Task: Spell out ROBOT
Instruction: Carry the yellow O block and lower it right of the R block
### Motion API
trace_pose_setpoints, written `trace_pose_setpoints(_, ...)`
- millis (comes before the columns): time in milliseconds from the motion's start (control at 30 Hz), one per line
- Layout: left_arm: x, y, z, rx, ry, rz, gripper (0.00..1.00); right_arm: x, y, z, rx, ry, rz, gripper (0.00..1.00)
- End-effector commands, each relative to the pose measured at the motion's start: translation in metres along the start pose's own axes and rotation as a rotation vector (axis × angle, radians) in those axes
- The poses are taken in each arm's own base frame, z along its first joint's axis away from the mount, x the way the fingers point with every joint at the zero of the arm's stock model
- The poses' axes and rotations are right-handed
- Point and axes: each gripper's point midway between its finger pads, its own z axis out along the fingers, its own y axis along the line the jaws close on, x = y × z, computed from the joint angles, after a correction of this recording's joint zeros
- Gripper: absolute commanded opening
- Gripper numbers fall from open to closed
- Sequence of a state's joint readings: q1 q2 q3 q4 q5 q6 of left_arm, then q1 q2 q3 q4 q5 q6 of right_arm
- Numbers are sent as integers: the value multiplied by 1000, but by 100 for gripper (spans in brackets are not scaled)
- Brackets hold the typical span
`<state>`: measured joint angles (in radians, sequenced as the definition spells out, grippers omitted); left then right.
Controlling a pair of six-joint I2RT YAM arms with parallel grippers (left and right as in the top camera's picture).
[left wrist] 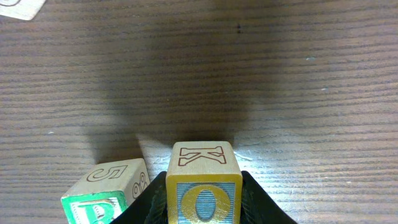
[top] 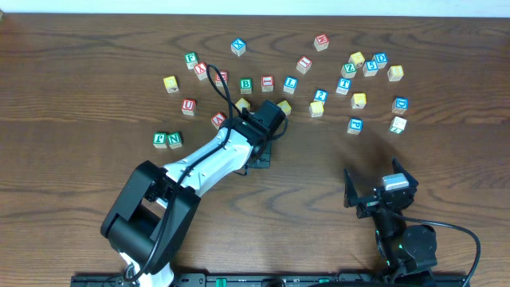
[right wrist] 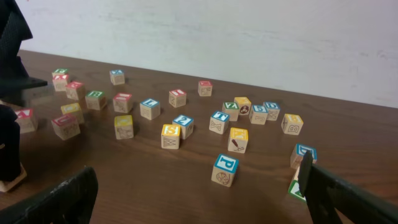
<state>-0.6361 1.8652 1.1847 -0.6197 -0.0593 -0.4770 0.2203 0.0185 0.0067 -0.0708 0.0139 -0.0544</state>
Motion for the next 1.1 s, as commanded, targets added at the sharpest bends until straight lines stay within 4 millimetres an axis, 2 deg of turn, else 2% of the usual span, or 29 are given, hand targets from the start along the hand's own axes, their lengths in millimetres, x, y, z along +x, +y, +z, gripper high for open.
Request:
trace_pose_setpoints(0, -1, 7, 3, -38, -12, -45, 19, 1, 2, 0, -11, 1, 16, 99)
trace_pose_setpoints(167, 4, 7, 3, -47, 1, -108, 15, 1, 2, 0, -11, 1, 16, 99)
trace_pose_setpoints(400, 16, -11, 0, -39, 5, -70, 13, 1, 2, 0, -11, 1, 15, 99)
trace_pose_setpoints(700, 15, -1, 1, -89, -14, -83, 13, 1, 2, 0, -11, 1, 15, 99)
trace_pose_setpoints(833, 17, 9, 3, -139, -24, -103, 13, 1, 2, 0, -11, 1, 15, 99)
trace_pose_setpoints(1067, 20, 11, 8, -136, -29, -113, 13, 1, 2, 0, -11, 1, 15, 99)
